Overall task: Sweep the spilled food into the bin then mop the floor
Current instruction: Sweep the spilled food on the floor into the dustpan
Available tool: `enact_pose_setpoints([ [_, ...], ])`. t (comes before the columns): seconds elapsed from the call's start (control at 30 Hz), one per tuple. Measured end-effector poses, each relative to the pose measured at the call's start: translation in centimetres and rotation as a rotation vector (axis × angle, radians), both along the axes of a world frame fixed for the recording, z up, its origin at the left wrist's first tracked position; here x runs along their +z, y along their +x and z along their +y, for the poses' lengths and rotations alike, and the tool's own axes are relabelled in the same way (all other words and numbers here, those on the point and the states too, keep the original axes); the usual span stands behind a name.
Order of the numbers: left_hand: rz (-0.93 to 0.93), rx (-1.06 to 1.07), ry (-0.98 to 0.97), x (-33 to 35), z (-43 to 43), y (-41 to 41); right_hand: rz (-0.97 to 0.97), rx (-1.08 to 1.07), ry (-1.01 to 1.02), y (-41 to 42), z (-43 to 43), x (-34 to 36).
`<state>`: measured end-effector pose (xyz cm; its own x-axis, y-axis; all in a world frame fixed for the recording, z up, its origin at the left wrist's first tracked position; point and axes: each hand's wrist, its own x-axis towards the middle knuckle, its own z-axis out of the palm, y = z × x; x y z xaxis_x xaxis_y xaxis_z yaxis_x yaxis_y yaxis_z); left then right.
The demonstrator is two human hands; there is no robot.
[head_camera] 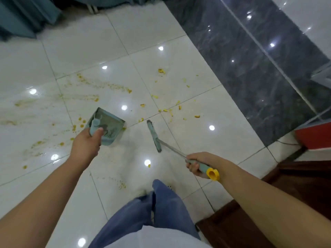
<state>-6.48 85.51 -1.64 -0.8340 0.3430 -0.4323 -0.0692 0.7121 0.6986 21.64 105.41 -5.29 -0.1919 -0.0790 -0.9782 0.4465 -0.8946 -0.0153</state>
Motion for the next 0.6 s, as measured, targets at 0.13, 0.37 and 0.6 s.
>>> enact_pose_setpoints([
  [0.13, -0.037, 0.09, 0.026, 0.0, -2.2, -0.8, -0.009, 0.071, -0.051, -1.6, -1.0, -0.1],
  [0.37, -0.082, 0.209, 0.066, -0.3, -5.5, -0.7, -0.063, 0.275, -0.078, -3.4, -3.9, -0.2],
  [0.6, -0.089, 0.345, 0.035, -0.5, -4.2, 0.9, -0.074, 0.517, -0.076, -5.2, 0.1, -2.9],
])
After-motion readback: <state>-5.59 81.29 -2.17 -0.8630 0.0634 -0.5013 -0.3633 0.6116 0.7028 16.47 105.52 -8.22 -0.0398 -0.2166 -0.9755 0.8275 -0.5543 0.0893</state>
